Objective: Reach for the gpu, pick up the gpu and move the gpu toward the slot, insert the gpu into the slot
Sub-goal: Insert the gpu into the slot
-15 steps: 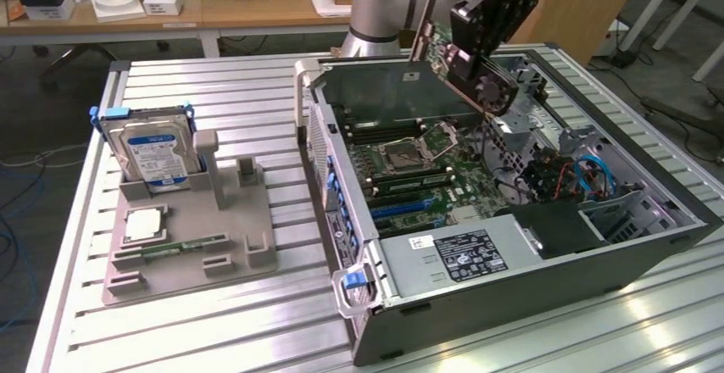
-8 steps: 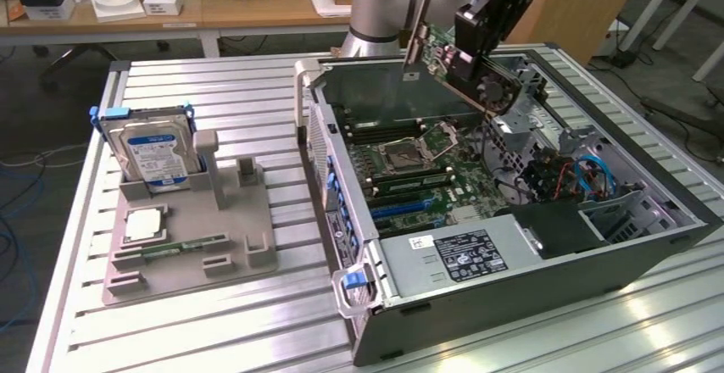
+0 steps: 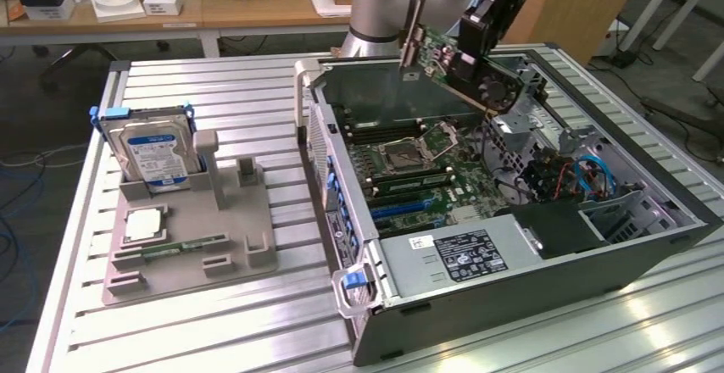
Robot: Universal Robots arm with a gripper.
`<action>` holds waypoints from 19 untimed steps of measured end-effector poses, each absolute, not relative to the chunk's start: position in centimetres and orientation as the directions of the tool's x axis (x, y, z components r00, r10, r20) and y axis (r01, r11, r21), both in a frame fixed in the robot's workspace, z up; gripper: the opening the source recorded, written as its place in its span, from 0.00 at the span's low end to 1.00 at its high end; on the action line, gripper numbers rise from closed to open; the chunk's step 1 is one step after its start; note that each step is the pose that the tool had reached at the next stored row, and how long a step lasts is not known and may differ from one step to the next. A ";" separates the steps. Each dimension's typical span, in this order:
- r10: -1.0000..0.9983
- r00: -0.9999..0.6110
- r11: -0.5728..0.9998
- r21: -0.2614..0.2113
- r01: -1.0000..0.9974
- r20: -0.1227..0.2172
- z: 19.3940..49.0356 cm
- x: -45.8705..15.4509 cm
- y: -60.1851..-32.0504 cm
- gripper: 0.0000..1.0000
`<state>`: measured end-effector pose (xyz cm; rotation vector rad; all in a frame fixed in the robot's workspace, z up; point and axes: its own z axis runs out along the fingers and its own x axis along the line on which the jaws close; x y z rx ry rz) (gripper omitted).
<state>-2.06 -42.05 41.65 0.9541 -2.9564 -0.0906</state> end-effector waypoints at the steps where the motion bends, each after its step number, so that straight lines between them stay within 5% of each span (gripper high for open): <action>1: -0.597 -0.802 0.801 0.066 -0.595 0.014 41.7 -2.1 -42.0 0.27; 19: -0.776 -0.631 0.630 0.069 -0.774 0.002 41.6 -2.1 -42.0 0.27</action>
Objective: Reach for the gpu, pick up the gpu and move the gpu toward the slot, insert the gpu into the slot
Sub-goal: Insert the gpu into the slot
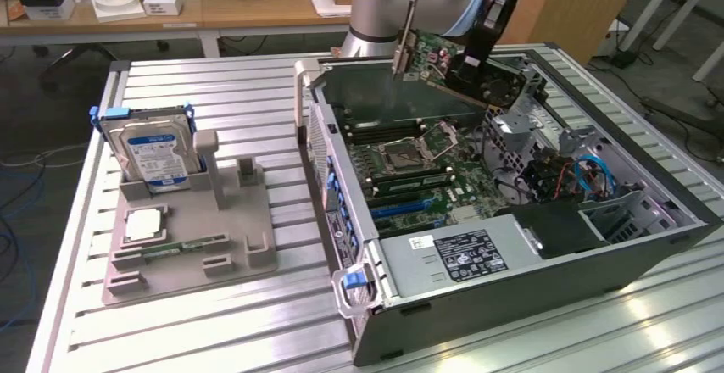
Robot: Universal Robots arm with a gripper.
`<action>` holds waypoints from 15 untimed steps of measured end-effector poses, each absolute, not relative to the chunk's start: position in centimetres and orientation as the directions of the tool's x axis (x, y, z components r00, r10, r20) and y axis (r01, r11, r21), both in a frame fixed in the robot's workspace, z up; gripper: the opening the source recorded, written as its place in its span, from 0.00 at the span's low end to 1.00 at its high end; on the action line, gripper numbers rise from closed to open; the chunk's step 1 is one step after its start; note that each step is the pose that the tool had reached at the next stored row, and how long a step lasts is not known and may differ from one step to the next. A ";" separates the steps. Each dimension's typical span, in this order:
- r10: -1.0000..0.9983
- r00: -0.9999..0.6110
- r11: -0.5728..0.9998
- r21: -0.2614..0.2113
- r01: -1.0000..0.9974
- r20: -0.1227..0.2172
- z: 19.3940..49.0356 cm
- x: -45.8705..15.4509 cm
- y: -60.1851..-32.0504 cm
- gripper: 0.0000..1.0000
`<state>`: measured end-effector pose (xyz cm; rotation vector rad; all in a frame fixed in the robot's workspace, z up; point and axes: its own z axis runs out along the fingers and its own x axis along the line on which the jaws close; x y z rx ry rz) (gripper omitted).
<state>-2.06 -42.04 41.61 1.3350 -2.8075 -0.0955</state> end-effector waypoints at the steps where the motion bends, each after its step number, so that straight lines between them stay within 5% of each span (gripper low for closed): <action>1: -0.785 -0.620 0.618 0.068 -0.783 0.001 41.6 -2.1 -42.0 0.27; 5: -0.899 -0.438 0.437 0.015 -0.899 -0.032 41.3 -2.1 -42.1 0.27; 15: -0.958 -0.283 0.283 0.002 -0.959 -0.039 40.9 -2.1 -42.1 0.27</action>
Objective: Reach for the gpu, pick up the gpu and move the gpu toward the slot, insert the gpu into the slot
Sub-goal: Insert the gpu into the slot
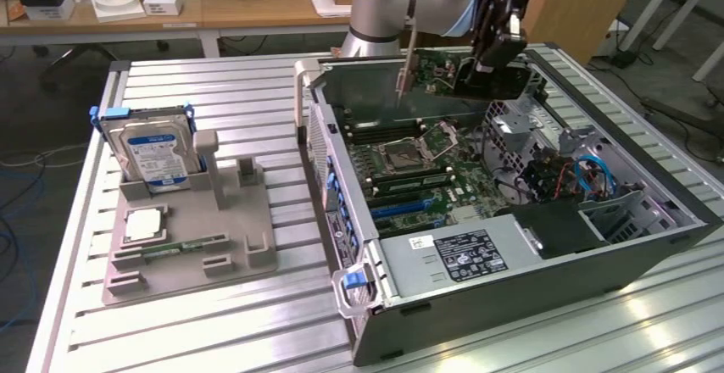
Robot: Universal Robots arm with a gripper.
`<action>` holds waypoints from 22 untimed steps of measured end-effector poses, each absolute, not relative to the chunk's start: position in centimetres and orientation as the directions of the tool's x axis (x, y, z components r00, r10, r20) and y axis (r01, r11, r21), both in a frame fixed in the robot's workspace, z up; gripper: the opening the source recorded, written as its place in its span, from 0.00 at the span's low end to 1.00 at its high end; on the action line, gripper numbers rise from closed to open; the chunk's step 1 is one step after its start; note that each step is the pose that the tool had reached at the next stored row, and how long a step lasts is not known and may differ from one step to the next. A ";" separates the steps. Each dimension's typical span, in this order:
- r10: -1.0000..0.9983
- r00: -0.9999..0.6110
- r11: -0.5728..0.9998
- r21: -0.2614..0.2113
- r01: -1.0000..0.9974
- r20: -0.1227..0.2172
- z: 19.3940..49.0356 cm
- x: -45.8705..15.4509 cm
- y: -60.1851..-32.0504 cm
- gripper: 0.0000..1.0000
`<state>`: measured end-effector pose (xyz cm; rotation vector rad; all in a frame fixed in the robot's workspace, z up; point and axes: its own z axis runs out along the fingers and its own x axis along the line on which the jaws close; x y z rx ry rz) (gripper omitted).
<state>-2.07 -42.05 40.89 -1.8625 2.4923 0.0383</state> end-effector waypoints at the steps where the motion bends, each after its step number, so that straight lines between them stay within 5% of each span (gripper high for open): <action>1: -0.963 -0.266 0.266 0.002 -0.964 -0.039 40.8 -2.1 -42.1 0.27; 22: -0.996 -0.080 0.080 0.003 -0.997 -0.038 38.7 -2.1 -42.9 0.27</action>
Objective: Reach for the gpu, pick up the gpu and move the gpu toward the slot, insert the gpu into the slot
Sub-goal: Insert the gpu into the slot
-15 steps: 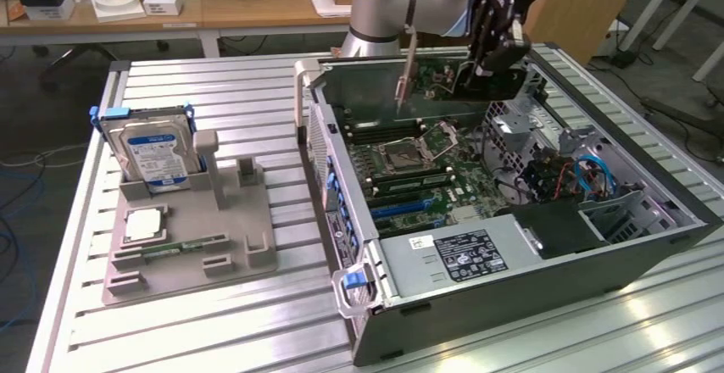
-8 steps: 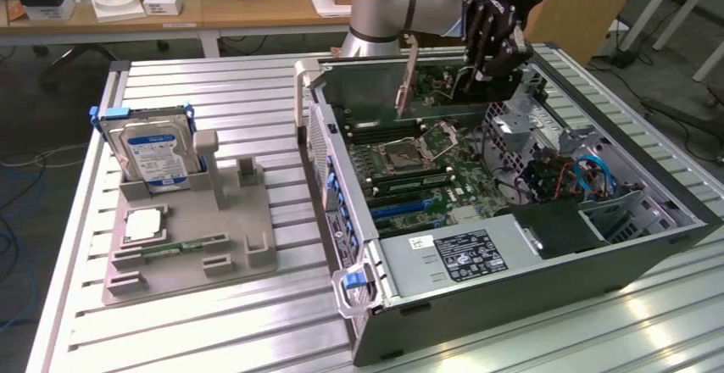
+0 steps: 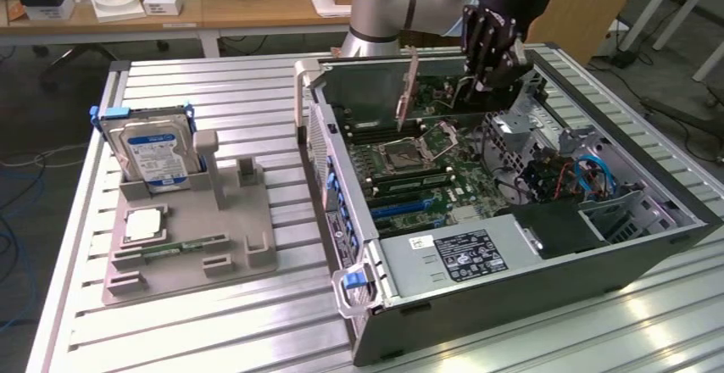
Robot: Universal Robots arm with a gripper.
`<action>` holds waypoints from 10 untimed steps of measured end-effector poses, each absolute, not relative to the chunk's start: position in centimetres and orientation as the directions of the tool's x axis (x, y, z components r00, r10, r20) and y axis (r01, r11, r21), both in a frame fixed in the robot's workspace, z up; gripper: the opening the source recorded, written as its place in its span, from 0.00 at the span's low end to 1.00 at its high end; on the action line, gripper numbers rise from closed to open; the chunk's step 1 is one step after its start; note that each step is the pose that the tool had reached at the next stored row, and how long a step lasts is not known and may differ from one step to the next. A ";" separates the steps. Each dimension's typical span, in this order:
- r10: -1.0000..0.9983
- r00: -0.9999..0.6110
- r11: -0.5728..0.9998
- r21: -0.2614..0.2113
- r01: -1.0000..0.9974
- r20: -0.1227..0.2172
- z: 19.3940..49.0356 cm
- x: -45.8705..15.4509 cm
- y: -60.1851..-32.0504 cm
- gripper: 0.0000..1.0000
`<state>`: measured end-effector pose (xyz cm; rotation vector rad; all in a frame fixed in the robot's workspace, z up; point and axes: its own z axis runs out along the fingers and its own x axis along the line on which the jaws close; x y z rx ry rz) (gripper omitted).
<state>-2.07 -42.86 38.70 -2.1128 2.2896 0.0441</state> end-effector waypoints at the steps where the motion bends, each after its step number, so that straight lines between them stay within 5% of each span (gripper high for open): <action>1: -0.996 -0.080 0.080 0.004 -0.997 -0.038 38.6 -2.1 -42.9 0.27; 10: -0.997 -0.073 0.073 0.008 -0.997 -0.034 37.2 -2.0 -42.9 0.27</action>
